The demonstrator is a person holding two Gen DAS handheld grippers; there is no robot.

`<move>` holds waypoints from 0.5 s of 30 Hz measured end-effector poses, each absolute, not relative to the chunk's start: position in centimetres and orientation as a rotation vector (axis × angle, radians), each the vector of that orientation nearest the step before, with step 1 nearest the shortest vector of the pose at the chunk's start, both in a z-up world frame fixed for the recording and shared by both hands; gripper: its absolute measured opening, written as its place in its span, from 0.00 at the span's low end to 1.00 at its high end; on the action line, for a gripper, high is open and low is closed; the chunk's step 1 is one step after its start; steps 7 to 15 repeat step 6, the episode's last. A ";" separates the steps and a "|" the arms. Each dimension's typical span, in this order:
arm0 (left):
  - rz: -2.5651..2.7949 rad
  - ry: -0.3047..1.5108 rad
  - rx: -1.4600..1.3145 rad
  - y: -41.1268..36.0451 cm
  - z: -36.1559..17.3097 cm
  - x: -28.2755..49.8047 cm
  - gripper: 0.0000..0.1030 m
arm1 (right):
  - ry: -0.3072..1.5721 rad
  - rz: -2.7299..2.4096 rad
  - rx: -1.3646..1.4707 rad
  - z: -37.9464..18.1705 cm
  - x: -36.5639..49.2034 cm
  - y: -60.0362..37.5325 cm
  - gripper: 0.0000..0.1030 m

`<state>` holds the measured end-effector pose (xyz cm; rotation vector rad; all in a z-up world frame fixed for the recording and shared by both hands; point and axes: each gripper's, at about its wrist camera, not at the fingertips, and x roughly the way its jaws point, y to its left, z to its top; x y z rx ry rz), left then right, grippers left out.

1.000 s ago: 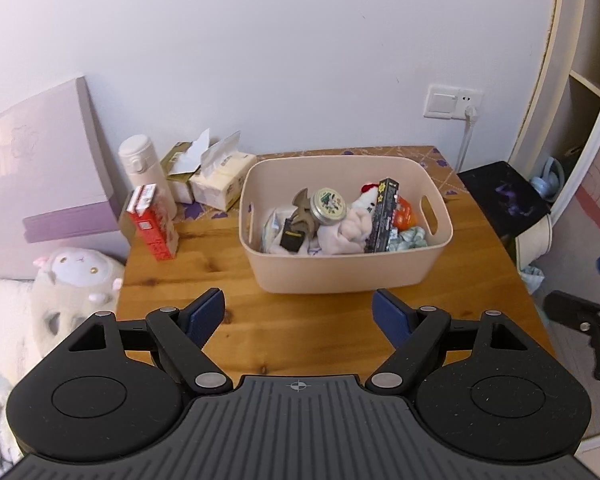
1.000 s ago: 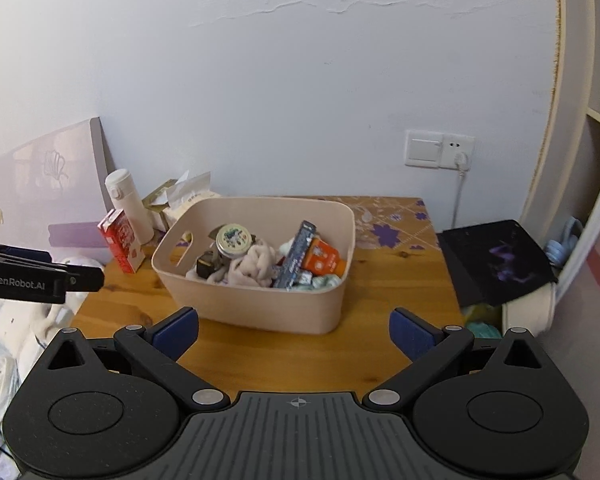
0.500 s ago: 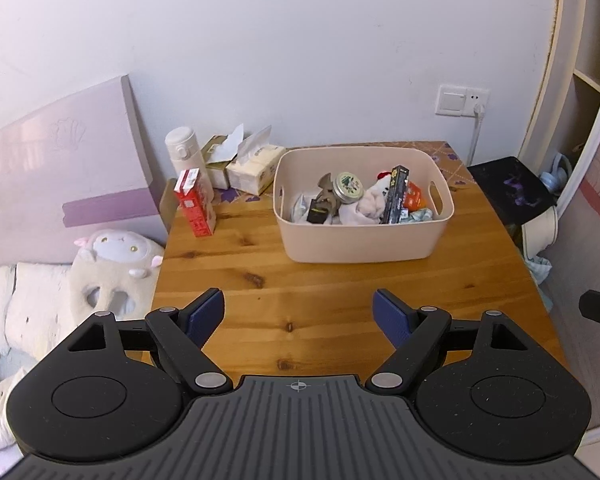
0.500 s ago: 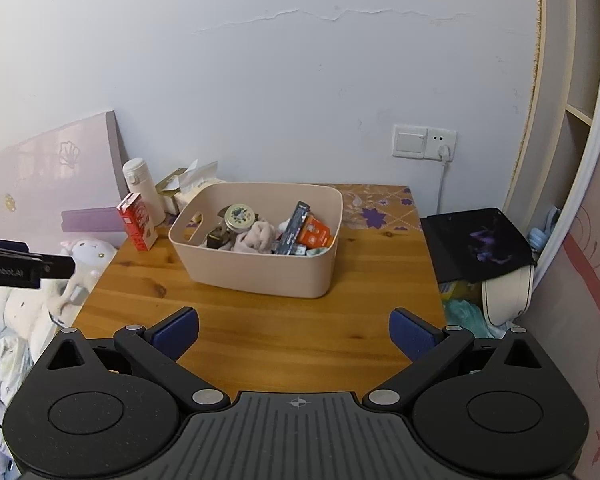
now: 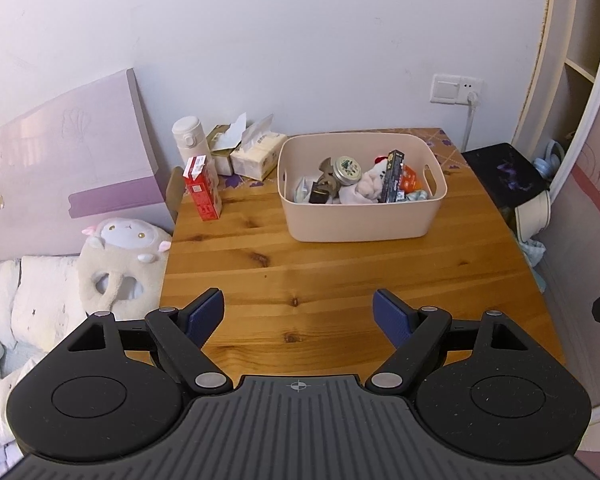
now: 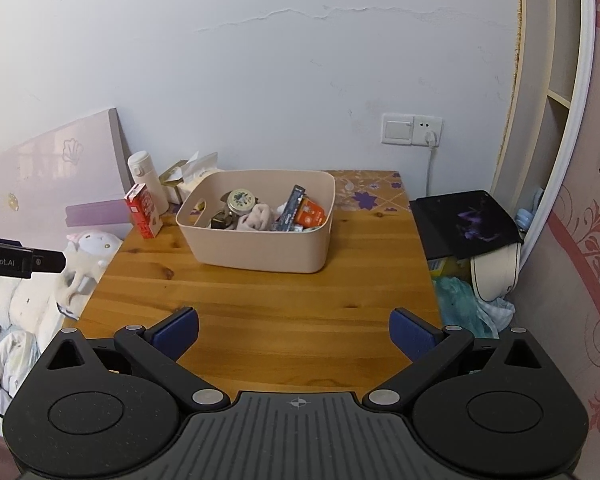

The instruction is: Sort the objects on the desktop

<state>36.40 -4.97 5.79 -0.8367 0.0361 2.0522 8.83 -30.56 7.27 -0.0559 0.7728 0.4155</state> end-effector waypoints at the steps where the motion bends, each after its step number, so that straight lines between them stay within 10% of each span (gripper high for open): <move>1: 2.048 0.033 -0.836 -5.0 5.9 36.3 0.81 | 0.773 0.416 -0.057 7.3 8.8 -30.5 1.00; 15: 2.019 0.004 -0.817 -5.3 6.4 35.8 0.81 | 0.788 0.408 -0.059 6.9 9.0 -30.5 1.00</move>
